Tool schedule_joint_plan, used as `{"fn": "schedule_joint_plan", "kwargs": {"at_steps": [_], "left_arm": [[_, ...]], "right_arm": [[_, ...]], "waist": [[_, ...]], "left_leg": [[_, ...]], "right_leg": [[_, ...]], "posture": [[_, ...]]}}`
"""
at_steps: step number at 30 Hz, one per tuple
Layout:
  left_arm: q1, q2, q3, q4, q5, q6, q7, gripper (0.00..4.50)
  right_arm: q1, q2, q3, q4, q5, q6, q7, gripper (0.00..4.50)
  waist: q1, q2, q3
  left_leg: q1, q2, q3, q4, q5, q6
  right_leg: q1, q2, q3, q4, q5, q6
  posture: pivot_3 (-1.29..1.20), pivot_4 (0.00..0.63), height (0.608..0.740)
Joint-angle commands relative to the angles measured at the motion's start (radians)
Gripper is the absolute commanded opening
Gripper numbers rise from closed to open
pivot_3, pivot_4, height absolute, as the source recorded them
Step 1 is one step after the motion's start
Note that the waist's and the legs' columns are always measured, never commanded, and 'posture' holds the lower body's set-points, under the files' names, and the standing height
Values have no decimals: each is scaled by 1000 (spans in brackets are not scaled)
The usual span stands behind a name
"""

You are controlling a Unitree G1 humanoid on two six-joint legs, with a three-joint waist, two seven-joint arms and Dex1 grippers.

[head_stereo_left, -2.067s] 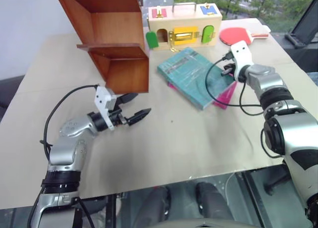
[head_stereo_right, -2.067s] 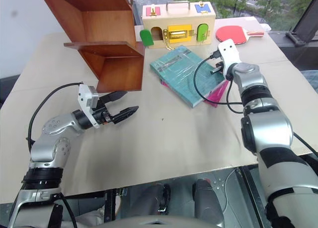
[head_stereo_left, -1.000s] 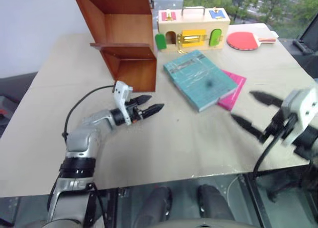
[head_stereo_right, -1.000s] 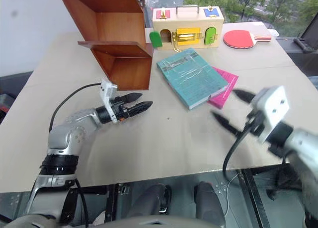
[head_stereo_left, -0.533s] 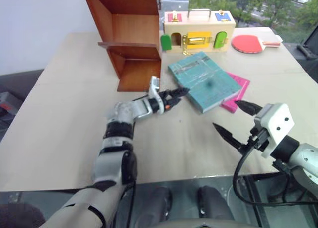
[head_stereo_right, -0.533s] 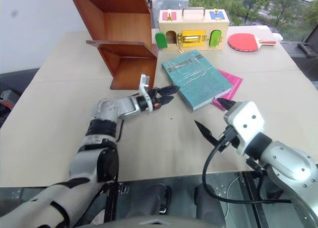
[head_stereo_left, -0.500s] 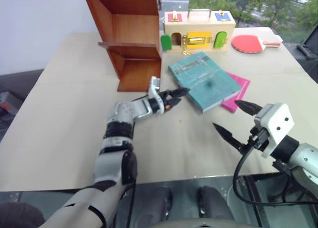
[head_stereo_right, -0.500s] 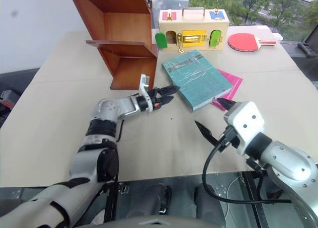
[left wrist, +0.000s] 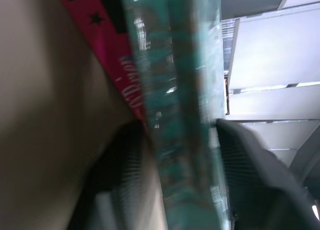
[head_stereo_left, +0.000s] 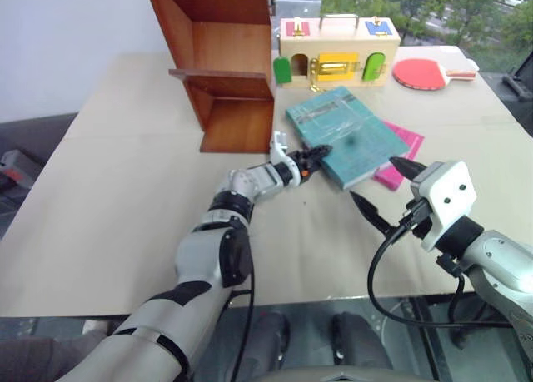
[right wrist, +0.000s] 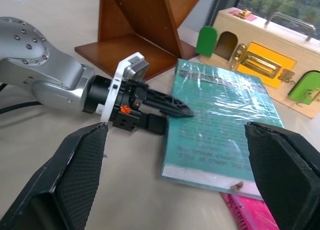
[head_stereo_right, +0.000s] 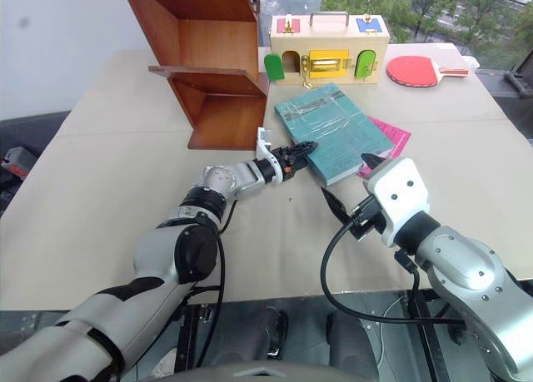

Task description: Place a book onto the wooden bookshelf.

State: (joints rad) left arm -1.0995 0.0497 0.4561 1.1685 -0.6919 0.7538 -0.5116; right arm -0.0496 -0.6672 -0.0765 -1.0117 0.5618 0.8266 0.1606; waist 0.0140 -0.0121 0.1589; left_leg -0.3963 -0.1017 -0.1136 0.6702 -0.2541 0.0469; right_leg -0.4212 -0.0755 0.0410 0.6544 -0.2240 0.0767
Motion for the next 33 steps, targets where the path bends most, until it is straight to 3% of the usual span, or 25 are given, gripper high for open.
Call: {"fn": "schedule_joint_plan", "kwargs": {"at_steps": [1, 3, 7, 11, 14, 17, 21, 26, 30, 33], "left_arm": [[-24, 14, 25, 15, -4, 24, -25, 479], [-25, 36, 38, 1, -21, 90, -46, 58], [-25, 94, 32, -99, -54, 284, -94, 58], [27, 133, -67, -401, -87, 451, -189, 58], [74, 171, -218, -717, -63, 399, -285, 58], [107, 260, -452, -1002, 68, 182, -435, 58], [64, 332, -567, -1096, 279, -243, -513, 58], [-84, 478, -604, -979, 541, -840, -589, 58], [-218, 607, -607, -782, 669, -1072, -588, 58], [-296, 723, -618, -694, 713, -1088, -677, 58]], "right_arm": [[10, -10, -8, -35, -3, -11, -15, 4500], [21, -20, -17, -35, 5, -24, -18, 4500], [58, -38, -47, -35, 28, -67, -27, 4500], [128, -44, -91, -35, 55, -141, -33, 4500], [204, -50, -168, -35, 119, -229, -36, 4500], [280, -71, -245, -35, 201, -319, -38, 4500], [352, -129, -299, -35, 282, -404, -47, 4500], [354, -165, -345, -35, 339, -428, -67, 4500], [275, -149, -311, -33, 344, -380, -84, 4500], [196, -142, -265, 24, 334, -369, -52, 4500]], "waist": [[0, 0, 0], [-1, 0, 0], [-7, 0, 0], [-6, 0, 0], [-3, 0, 0], [0, 0, 0], [1, 1, -1], [-3, 0, 1], [-4, 1, 1], [-2, -1, 1]], "left_leg": [[0, 0, 0, 0, 0, 0], [0, 0, 0, 0, 0, 0], [0, 0, 0, 0, 0, 0], [-2, 0, 0, 0, 0, 0], [-3, 0, 0, 0, 0, 0], [-3, 0, 0, 0, 0, 0], [0, 1, 2, -1, 0, 0], [1, 2, 2, -2, 0, 0], [1, 2, 2, -3, 0, 0], [0, 2, 2, -2, -1, 2]], "right_leg": [[0, 0, 0, 0, 0, 0], [0, 0, 0, 0, 0, 0], [-1, 1, 0, 1, 0, 0], [-3, 1, 1, 2, 0, 0], [-3, 1, 2, 1, 0, 0], [-3, -1, 1, 1, 0, 0], [0, -4, 2, -1, 0, 0], [1, -3, 2, -4, 0, 0], [1, -2, 2, -6, 0, 0], [2, 2, 1, -7, 0, 0]], "posture": [[0, 150, 740], [0, 150, 740], [0, 150, 740], [0, 150, 740], [0, 150, 740], [0, 150, 740], [0, 150, 740], [0, 150, 740], [0, 150, 740], [0, 150, 740]]}}
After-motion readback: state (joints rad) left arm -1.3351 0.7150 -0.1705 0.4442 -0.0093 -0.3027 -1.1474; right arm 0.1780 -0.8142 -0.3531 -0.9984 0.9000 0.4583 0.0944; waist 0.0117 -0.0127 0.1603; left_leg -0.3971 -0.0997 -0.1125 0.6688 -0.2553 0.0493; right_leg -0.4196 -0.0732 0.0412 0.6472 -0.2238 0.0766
